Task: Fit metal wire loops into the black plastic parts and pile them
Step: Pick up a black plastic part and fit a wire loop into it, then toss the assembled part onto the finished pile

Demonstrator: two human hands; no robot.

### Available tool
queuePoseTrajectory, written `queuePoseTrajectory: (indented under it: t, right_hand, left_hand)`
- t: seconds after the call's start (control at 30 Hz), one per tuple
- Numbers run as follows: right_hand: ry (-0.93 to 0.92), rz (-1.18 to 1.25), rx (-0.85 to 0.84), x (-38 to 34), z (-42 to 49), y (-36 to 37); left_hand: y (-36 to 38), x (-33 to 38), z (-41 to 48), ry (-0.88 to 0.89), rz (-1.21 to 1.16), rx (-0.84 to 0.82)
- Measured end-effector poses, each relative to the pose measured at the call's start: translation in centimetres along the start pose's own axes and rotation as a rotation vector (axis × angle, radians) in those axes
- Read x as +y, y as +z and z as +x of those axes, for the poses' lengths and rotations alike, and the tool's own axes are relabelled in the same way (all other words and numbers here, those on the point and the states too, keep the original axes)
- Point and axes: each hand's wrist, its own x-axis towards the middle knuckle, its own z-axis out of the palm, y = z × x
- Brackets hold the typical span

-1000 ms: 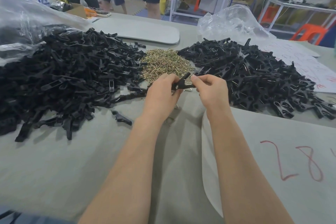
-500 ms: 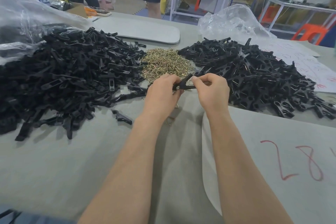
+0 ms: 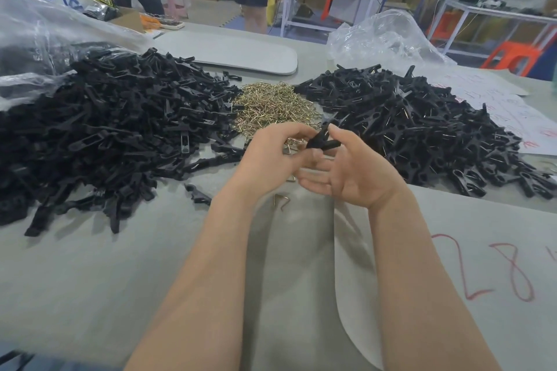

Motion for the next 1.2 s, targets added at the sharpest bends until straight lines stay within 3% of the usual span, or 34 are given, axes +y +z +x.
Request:
queuePoseTrajectory:
  t: [0.17, 0.47, 0.6, 0.67, 0.77, 0.83, 0.97, 1.07, 1.2]
  right_hand:
    - [-0.056, 0.014, 0.009, 0.4, 0.6, 0.1]
    - [-0.036, -0.112, 0.133, 0.4, 1.1, 0.3]
    - [-0.193, -0.421, 0.334, 0.4, 1.4, 0.0]
    - [-0.429, -0.510, 0.563, 0.4, 1.6, -0.1]
    - [-0.764, -0.292, 0.947, -0.5, 1.2, -0.4]
    - [-0.755, -0.349, 1.003, -0.6, 1.2, -0.6]
    - [-0.705, -0.785, 0.844, 1.0, 1.9, 0.9]
    - [-0.723, -1.031, 0.675, 1.9, 2.9, 2.0]
    - [-0.445, -1.592, 0.356, 4.0, 5.1, 2.9]
  left_hand:
    - [-0.2, 0.5, 0.0, 0.070, -0.005, -0.032]
    - [-0.1, -0.1, 0.1, -0.005, -0.100, -0.002]
    - [0.5, -0.5, 0.1, -0.029, 0.167, -0.076]
    - [0.5, -0.8, 0.2, -0.115, 0.326, -0.055]
    - [-0.9, -1.9, 0.4, -0.347, 0.567, 0.262]
    - [-1.5, -2.6, 0.1, -0.478, 0.648, 0.364]
    - [-0.4, -3.3, -0.1, -0.571, 0.700, 0.203]
    - [-0.3, -4.0, 0.1, -0.551, 0.720, 0.231]
    - [-0.2, -3.8, 0.3, -0.525, 0.725, 0.301]
